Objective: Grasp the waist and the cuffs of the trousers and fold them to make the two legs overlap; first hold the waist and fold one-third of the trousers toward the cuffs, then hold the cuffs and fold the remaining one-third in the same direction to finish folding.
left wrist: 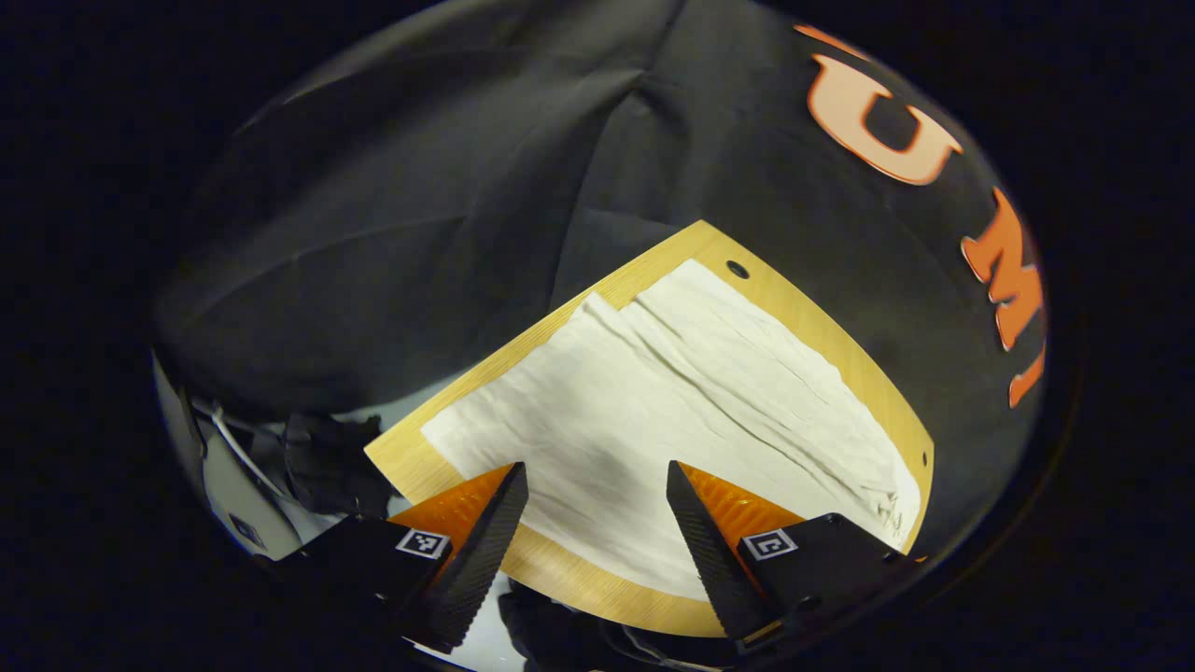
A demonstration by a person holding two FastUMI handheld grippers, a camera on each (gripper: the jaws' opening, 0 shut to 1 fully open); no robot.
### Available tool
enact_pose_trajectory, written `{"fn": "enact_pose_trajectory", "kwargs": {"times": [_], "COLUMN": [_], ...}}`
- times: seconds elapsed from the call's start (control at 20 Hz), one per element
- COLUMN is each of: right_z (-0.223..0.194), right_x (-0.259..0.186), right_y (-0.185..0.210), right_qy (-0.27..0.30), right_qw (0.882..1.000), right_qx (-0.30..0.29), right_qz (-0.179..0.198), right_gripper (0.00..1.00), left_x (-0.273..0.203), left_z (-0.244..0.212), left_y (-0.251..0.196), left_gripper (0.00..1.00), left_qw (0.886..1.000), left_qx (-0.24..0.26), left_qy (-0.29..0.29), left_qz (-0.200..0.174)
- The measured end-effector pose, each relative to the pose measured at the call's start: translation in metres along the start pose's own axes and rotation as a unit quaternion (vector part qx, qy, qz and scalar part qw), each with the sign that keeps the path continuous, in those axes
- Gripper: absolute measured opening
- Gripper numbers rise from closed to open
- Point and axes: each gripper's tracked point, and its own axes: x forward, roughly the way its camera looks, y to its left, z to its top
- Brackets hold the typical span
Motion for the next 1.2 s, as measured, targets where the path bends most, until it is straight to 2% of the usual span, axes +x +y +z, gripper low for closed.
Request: {"fn": "enact_pose_trajectory", "kwargs": {"times": [0.15, 0.3, 0.5, 0.7, 0.8, 0.9, 0.95, 1.05, 1.1, 1.2], "right_z": [0.002, 0.004, 0.002, -0.005, -0.009, -0.010, -0.011, -0.011, -0.010, 0.000], "right_x": [0.008, 0.013, 0.014, 0.008, 0.004, 0.001, 0.002, 0.005, 0.009, 0.015], "right_y": [-0.005, -0.007, -0.008, -0.007, -0.009, -0.009, -0.011, -0.022, -0.030, -0.034], "right_qy": [0.013, 0.021, 0.028, 0.026, 0.020, 0.013, 0.012, 0.014, 0.023, 0.030], "right_qw": [1.000, 1.000, 0.999, 0.999, 0.999, 0.999, 0.999, 0.999, 0.998, 0.996], "right_qx": [0.003, 0.003, -0.002, 0.016, 0.019, 0.023, 0.022, 0.028, 0.049, 0.087], "right_qz": [-0.012, -0.021, -0.027, -0.027, -0.032, -0.029, -0.029, -0.031, -0.032, -0.017], "right_gripper": [0.97, 0.98, 0.96, 0.96, 0.96, 0.96, 0.96, 0.96, 0.96, 0.96], "left_x": [0.010, 0.014, 0.039, 0.053, 0.064, 0.068, 0.068, 0.076, 0.075, 0.073], "left_z": [-0.023, -0.022, -0.012, 0.005, 0.007, 0.007, 0.007, 0.002, -0.001, -0.007], "left_y": [0.012, 0.023, 0.054, 0.056, 0.048, 0.041, 0.043, 0.046, 0.039, 0.025], "left_gripper": [1.00, 0.99, 0.99, 0.95, 0.91, 0.72, 0.67, 0.30, 0.10, 0.08], "left_qw": [0.998, 0.990, 0.979, 0.979, 0.982, 0.985, 0.986, 0.987, 0.988, 0.988], "left_qx": [-0.058, -0.126, -0.186, -0.192, -0.167, -0.139, -0.134, -0.126, -0.125, -0.121], "left_qy": [0.032, 0.058, 0.079, 0.071, 0.073, 0.077, 0.079, 0.088, 0.083, 0.076], "left_qz": [0.009, 0.017, -0.002, -0.021, -0.040, -0.059, -0.053, -0.036, -0.040, -0.050]}}
